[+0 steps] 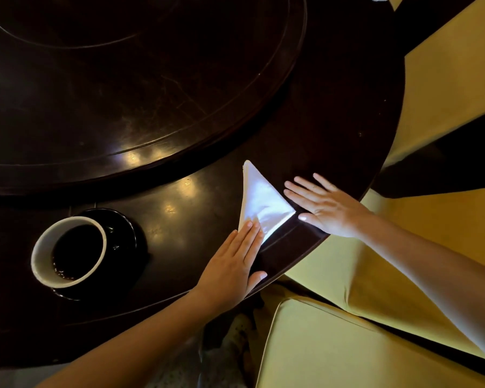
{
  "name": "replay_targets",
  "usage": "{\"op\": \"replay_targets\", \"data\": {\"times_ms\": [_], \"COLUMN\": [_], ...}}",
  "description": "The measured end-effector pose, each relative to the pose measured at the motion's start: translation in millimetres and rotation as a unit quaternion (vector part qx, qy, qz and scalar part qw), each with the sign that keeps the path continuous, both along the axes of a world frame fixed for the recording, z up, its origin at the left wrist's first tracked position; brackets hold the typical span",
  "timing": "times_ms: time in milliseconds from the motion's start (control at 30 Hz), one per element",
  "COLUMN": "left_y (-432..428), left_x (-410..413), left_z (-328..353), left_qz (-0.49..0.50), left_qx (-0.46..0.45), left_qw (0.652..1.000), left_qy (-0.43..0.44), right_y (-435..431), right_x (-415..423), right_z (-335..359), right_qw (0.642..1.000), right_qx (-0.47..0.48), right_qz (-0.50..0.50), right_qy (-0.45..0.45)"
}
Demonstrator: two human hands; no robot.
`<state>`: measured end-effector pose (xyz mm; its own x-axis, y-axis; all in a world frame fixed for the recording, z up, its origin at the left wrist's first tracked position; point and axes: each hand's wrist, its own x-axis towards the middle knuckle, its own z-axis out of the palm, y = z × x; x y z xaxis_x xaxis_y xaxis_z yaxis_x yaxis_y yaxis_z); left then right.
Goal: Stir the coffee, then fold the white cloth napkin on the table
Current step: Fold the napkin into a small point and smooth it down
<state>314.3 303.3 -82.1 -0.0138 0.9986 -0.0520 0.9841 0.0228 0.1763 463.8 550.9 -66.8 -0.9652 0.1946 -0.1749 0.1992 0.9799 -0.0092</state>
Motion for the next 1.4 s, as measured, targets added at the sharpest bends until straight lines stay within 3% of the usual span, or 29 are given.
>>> {"op": "replay_targets", "data": {"times_ms": [67, 167, 233, 300, 400, 467, 500, 567, 767, 867, 900, 967, 1033, 1200, 1400], "left_y": [1.7, 7.2, 14.6, 21.6, 28.0, 29.9, 30.7, 31.4, 22.2, -11.9, -12.8, -17.8, -28.5, -58.8, -72.8], "left_x": [3.1, 12.7, 18.1, 21.1, 24.7, 25.8, 25.2, 21.9, 7.5, -33.5, -36.3, -39.4, -42.0, -41.3, -46.9], "left_z": [1.0, 9.2, 17.9, 23.8, 30.2, 32.6, 33.3, 34.7, 50.2, 72.0, 73.6, 76.5, 77.2, 66.5, 37.5], "left_qz": [0.009, 0.052, 0.094, 0.130, 0.173, 0.204, 0.220, 0.247, 0.310, 0.346, 0.354, 0.371, 0.363, 0.359, 0.390], "left_qx": [0.000, -0.005, 0.011, 0.041, 0.042, 0.027, 0.021, 0.032, 0.085, 0.150, 0.149, 0.137, 0.137, 0.145, 0.159], "left_qw": [1.000, 0.999, 0.995, 0.988, 0.980, 0.975, 0.971, 0.964, 0.900, 0.860, 0.852, 0.838, 0.832, 0.826, 0.831], "left_qy": [-0.004, -0.013, -0.038, -0.068, -0.090, -0.089, -0.088, -0.092, -0.296, -0.342, -0.357, -0.376, -0.396, -0.408, -0.364], "right_y": [-5.5, -38.1, -52.2, -58.4, -58.9, -60.5, -61.8, -69.6, -84.5, -107.5, -104.4, -98.6, -105.2, -131.8, -151.4], "right_x": [4.8, -8.8, -25.7, -41.5, -60.3, -71.3, -77.8, -91.0, -117.0, -158.3, -157.6, -152.5, -155.3, -182.1, -207.1], "right_z": [11.4, 17.6, 22.4, 27.5, 40.5, 55.3, 64.2, 80.1, 101.1, 127.4, 126.0, 116.0, 110.1, 96.6, 81.0], "right_qw": [0.998, 0.977, 0.931, 0.888, 0.835, 0.768, 0.739, 0.716, 0.686, 0.676, 0.696, 0.787, 0.843, 0.906, 0.932], "right_qx": [0.051, -0.077, -0.188, -0.264, -0.341, -0.433, -0.467, -0.499, -0.547, -0.586, -0.576, -0.499, -0.455, -0.372, -0.332], "right_qz": [-0.037, -0.164, -0.277, -0.359, -0.430, -0.468, -0.483, -0.486, -0.477, -0.440, -0.418, -0.346, -0.270, -0.194, -0.145], "right_qy": [0.020, 0.115, 0.148, 0.116, 0.043, 0.049, 0.050, 0.051, 0.062, 0.084, 0.100, 0.108, 0.095, 0.045, 0.027]}}
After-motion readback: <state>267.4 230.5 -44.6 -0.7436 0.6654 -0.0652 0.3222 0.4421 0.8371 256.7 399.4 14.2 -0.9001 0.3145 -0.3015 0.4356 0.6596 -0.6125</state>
